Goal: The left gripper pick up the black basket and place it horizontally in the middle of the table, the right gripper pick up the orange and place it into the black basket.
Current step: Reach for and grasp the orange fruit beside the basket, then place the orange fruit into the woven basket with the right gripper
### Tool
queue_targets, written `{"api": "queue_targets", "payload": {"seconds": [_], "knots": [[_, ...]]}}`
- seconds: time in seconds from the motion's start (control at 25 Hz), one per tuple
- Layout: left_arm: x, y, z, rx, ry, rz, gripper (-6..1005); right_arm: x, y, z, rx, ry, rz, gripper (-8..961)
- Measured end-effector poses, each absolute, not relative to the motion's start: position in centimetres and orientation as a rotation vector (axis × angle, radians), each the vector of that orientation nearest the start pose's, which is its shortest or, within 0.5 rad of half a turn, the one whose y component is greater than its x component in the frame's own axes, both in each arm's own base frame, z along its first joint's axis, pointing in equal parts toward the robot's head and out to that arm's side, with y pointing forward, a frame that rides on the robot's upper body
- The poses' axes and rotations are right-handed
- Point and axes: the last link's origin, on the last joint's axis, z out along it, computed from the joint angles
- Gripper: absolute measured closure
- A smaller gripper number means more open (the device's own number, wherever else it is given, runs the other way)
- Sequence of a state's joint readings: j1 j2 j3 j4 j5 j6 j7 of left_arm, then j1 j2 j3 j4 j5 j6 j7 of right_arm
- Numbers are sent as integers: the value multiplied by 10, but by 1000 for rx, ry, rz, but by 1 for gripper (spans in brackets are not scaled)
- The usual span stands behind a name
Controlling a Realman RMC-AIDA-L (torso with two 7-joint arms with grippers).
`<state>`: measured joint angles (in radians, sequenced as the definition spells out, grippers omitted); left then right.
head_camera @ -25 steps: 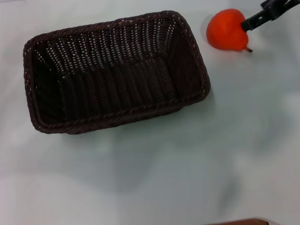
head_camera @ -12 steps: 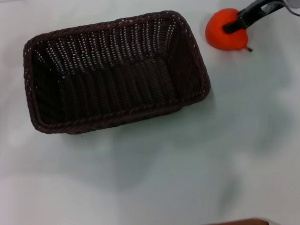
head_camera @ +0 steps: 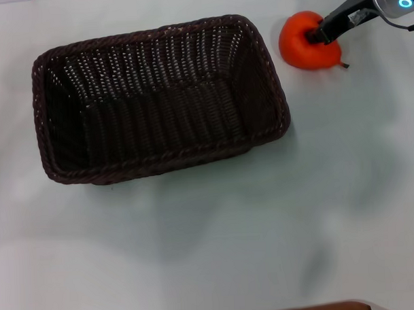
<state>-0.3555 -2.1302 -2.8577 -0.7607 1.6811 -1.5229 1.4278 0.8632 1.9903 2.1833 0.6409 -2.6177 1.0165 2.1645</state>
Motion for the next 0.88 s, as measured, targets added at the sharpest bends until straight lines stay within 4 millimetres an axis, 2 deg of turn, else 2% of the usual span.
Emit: {"api": "queue_targets", "payload": {"seconds": [0.08, 0.2, 0.4, 0.6, 0.76, 0.88], "knots": [[-321, 308, 94, -1843, -1087, -1253, 124, 244, 449, 17, 972, 2659, 858, 612], [-320, 309, 94, -1844, -1087, -1255, 124, 242, 451, 20, 1007, 2690, 876, 760], [-322, 307, 95, -1843, -1091, -1255, 124, 238, 453, 41, 1185, 2852, 1009, 811], [-325, 303, 95, -1830, -1105, -1258, 123, 226, 440, 58, 1370, 3223, 1069, 852], [-326, 301, 96, -1825, -1106, -1260, 123, 200, 416, 56, 1256, 3638, 906, 879], [-325, 301, 95, -1831, -1107, -1260, 123, 181, 402, 45, 1132, 3833, 713, 891]]}}
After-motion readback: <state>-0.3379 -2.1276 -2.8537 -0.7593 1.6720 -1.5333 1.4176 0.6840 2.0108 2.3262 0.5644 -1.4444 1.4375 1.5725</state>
